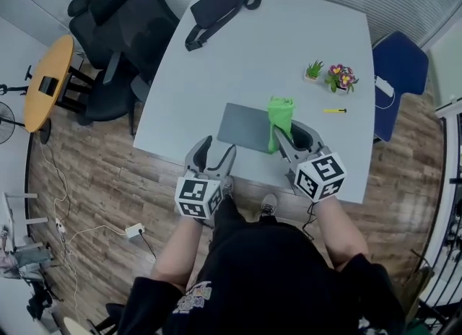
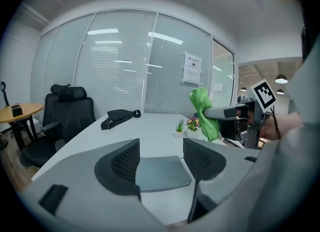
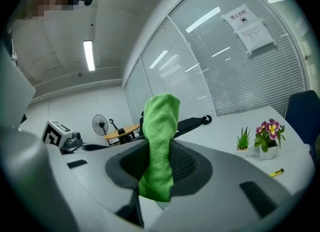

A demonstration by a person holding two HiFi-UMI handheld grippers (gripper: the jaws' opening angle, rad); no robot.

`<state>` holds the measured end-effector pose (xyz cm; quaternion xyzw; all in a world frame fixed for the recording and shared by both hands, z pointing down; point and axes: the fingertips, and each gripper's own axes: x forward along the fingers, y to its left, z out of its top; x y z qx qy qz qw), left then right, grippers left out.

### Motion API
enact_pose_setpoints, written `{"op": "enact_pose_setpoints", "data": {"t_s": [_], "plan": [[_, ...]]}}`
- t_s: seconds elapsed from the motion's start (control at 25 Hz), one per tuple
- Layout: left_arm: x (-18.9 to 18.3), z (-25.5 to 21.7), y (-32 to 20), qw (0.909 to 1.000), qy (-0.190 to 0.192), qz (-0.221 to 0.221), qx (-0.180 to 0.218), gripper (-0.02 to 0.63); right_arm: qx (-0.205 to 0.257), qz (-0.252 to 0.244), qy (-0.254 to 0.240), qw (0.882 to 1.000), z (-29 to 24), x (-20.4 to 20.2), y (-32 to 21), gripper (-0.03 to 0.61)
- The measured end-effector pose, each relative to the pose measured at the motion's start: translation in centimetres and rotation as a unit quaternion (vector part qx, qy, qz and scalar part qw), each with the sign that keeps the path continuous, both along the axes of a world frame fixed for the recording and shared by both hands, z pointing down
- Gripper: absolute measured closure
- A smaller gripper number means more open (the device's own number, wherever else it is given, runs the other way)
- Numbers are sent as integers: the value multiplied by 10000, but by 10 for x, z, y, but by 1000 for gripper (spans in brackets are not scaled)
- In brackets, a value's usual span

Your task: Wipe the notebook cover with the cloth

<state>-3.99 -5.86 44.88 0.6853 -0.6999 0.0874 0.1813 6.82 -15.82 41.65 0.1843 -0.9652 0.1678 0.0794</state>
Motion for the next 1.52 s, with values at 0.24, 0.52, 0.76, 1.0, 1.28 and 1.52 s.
{"op": "enact_pose_setpoints", "data": {"t_s": [0.24,0.52,0.76,1.0,1.28,1.52], "plan": [[-24,26,-13,9990,159,354,-228,354,-92,361,116,9992,9,-15,-7,466],[-57,67,-25,9937,462,808,-629,354,-128,766,326,9964,18,-49,-11,466],[-74,108,-37,9842,746,1221,-1043,354,-295,1018,597,9926,39,-77,-9,466],[-80,151,-47,9703,870,1651,-1541,354,-633,1272,870,9860,70,-96,-6,466],[-80,193,-53,9527,889,2086,-2024,354,-922,1400,1240,9780,109,-113,2,466],[-82,215,-55,9404,873,2339,-2308,354,-1179,1506,1562,9690,141,-119,13,466]]}}
